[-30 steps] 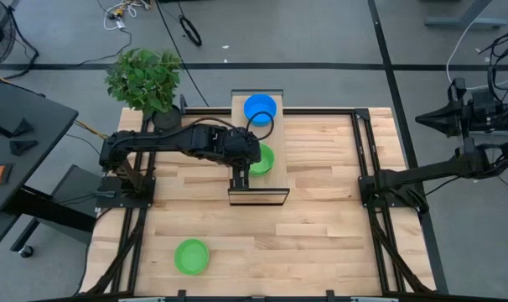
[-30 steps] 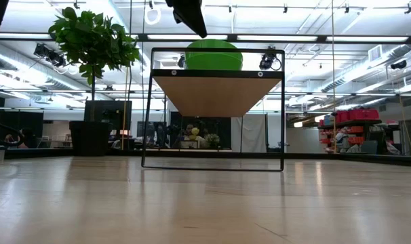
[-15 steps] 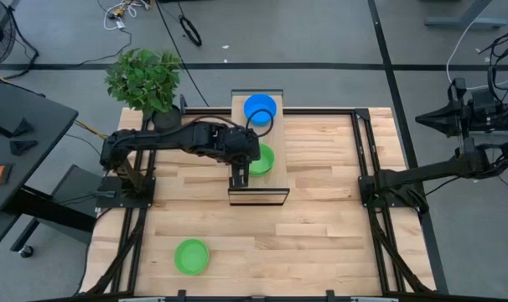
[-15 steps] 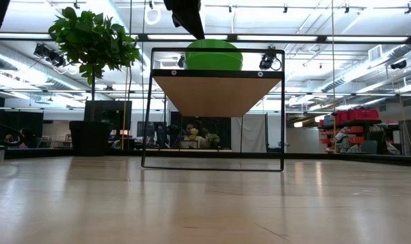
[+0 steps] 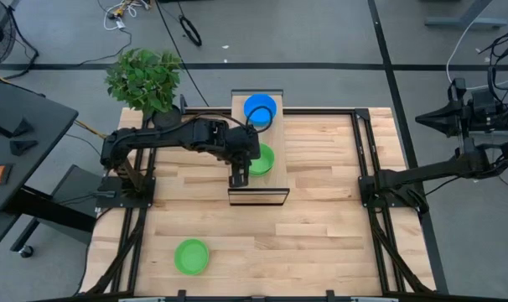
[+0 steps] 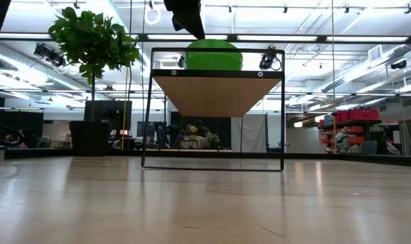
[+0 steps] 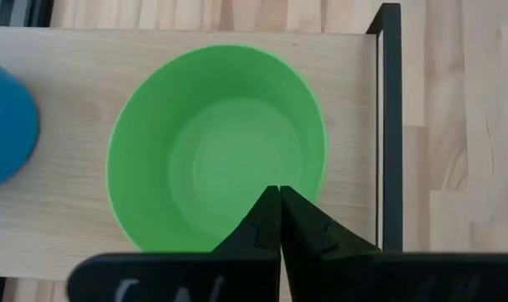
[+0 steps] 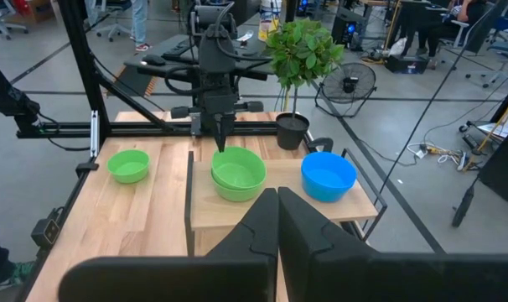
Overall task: Pick & Place Mini bowls
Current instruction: Stack the top green bowl on the green bowl on the shelf
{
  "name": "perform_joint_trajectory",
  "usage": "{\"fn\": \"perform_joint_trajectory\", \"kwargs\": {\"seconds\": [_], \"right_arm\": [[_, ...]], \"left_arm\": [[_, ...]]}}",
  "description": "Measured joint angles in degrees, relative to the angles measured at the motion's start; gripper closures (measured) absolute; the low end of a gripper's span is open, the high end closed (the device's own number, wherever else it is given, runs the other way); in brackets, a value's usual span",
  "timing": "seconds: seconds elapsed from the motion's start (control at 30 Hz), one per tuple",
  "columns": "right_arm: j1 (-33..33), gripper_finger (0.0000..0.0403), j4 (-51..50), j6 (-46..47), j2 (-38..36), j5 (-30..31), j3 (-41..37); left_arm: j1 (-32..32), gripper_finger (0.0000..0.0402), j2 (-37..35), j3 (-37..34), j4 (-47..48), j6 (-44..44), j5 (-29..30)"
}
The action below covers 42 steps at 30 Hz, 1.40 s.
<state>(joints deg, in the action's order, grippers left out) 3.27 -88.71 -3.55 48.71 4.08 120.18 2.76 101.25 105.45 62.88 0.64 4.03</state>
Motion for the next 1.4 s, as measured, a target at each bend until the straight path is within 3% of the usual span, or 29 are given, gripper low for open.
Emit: {"fn": "perform_joint_trajectory", "kwargs": {"seconds": [1.4], "right_arm": [[0.0, 0.0396, 0.0, 0.0, 0.0, 0.0, 0.0]], "left_arm": [[0.0, 0.0401, 0.1, 0.0, 4.6, -0.8, -4.3]]}}
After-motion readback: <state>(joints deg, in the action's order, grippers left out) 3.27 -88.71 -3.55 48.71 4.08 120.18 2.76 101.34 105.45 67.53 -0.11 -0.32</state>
